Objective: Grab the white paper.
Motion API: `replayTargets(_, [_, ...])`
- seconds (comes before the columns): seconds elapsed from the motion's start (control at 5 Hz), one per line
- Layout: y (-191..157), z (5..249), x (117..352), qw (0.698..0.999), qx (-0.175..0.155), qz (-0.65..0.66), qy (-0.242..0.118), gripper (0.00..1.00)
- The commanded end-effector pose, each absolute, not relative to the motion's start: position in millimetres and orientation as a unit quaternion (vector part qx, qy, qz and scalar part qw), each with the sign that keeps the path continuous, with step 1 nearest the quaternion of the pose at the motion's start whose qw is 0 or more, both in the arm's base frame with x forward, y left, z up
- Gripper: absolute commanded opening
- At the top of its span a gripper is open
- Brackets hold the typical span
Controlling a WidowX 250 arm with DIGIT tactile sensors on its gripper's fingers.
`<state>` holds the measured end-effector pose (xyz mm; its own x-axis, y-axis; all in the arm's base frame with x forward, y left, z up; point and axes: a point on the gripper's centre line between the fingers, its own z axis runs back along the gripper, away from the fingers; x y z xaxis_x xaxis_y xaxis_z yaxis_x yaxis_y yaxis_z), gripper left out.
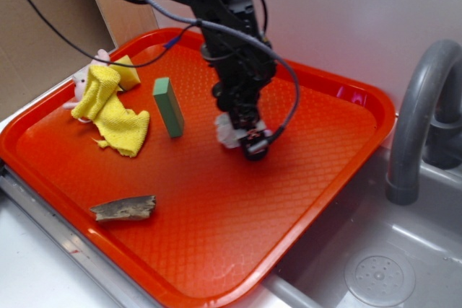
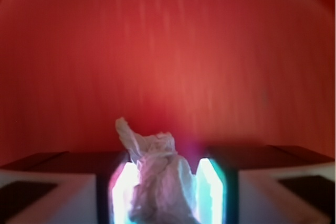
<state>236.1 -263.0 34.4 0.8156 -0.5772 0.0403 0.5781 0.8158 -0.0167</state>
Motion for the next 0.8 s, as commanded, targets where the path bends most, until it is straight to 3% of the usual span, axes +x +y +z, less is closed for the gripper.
replayTargets(0.0, [-198,139,236,0.988,-0.090,-0.119,-0.039,0.00])
replayTargets(0.2, [-147,188,225,0.992,-0.100,-0.030,-0.073,0.00])
replayTargets(0.4, [-117,237,206,0.989,-0.075,0.009,-0.124,0.00])
replayTargets(0.6, [-107,255,190,0.982,-0.051,0.040,-0.176,0.00])
